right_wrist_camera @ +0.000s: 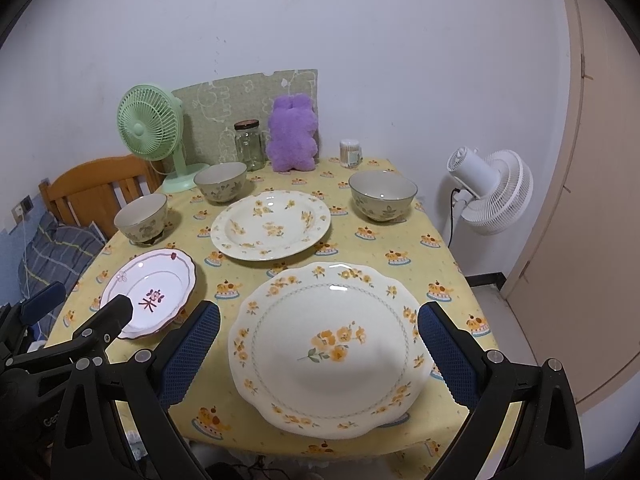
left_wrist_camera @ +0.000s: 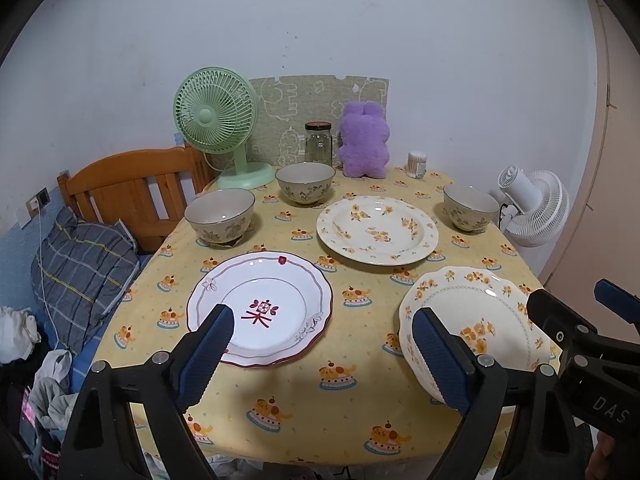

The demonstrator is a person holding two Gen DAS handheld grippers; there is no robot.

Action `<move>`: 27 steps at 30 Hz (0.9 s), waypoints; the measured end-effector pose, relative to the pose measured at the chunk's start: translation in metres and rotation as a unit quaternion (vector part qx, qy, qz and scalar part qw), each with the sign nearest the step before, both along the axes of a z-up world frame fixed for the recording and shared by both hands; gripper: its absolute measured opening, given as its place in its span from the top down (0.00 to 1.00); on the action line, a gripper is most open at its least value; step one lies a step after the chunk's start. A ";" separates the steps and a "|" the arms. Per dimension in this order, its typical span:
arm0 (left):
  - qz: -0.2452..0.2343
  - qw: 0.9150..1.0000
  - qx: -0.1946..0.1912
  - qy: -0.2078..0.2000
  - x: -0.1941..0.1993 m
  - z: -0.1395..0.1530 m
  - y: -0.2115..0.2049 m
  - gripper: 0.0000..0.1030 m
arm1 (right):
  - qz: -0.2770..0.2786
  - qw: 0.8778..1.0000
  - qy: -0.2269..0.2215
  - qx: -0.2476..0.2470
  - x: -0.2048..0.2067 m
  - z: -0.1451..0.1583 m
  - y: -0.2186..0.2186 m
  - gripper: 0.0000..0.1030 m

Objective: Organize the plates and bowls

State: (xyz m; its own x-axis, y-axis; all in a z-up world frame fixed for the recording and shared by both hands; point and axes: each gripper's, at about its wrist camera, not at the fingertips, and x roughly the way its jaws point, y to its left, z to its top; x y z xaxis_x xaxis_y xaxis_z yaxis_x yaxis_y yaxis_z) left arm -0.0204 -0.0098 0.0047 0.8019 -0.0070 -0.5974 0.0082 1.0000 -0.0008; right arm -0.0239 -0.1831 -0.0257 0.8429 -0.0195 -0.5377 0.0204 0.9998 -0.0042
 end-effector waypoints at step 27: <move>-0.052 0.996 0.006 0.067 0.047 -0.041 -0.048 0.13 | -0.073 0.995 0.067 0.026 0.035 -0.035 -0.049 0.04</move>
